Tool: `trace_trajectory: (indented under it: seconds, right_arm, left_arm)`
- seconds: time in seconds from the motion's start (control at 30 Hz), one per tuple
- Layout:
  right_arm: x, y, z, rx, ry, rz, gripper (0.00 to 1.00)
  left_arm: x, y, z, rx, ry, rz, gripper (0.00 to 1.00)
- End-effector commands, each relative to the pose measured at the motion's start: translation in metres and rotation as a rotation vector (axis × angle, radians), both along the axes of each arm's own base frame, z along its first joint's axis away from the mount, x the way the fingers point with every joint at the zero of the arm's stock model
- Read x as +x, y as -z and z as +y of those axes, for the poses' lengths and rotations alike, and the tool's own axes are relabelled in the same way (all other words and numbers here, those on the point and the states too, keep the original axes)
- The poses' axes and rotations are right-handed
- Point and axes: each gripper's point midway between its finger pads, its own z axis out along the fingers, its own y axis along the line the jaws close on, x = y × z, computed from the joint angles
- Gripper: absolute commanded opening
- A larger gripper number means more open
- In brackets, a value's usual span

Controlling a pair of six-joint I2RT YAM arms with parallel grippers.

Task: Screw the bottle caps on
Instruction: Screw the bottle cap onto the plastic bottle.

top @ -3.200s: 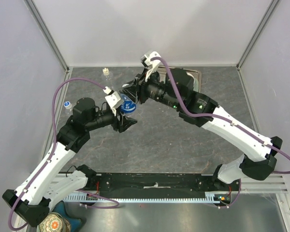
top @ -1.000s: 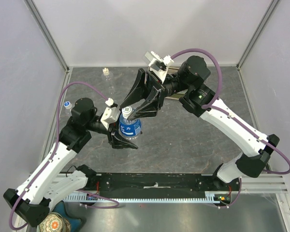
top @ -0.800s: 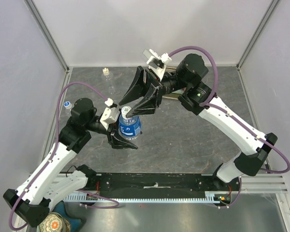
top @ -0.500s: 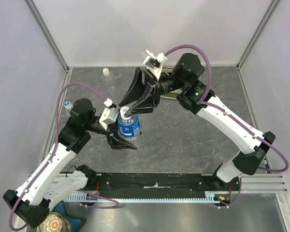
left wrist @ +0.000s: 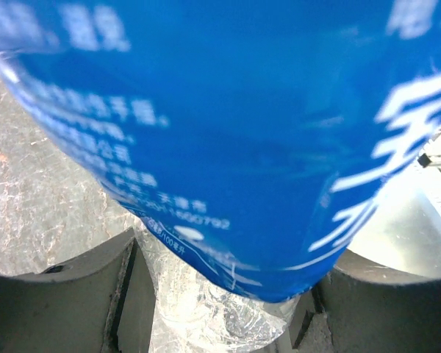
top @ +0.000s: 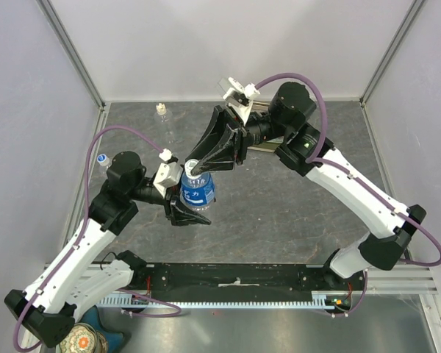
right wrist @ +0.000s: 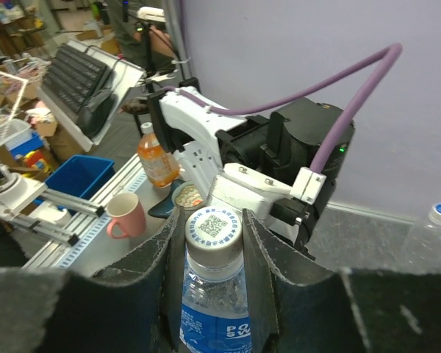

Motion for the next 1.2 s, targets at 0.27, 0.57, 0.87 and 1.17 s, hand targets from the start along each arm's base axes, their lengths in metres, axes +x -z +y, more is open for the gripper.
trace_trajectory:
  seconds: [0.27, 0.57, 0.87, 1.17]
  right_arm:
    - [0.068, 0.073, 0.006, -0.182, 0.53, 0.164, 0.0]
    - [0.084, 0.101, 0.035, -0.319, 0.964, 0.153, 0.0]
    - [0.113, 0.13, 0.019, -0.439, 1.44, 0.158, 0.0]
    - [0.129, 0.115, 0.01, -0.389, 1.585, 0.178, 0.37]
  left_arm:
    - [0.106, -0.033, 0.018, -0.022, -0.624, -0.15, 0.02]
    - [0.148, -0.022, 0.05, 0.045, -0.907, -0.201, 0.02]
    - [0.162, -0.007, 0.068, 0.093, -1.027, -0.223, 0.02]
    - [0.16, 0.015, 0.068, 0.126, -1.01, -0.223, 0.02]
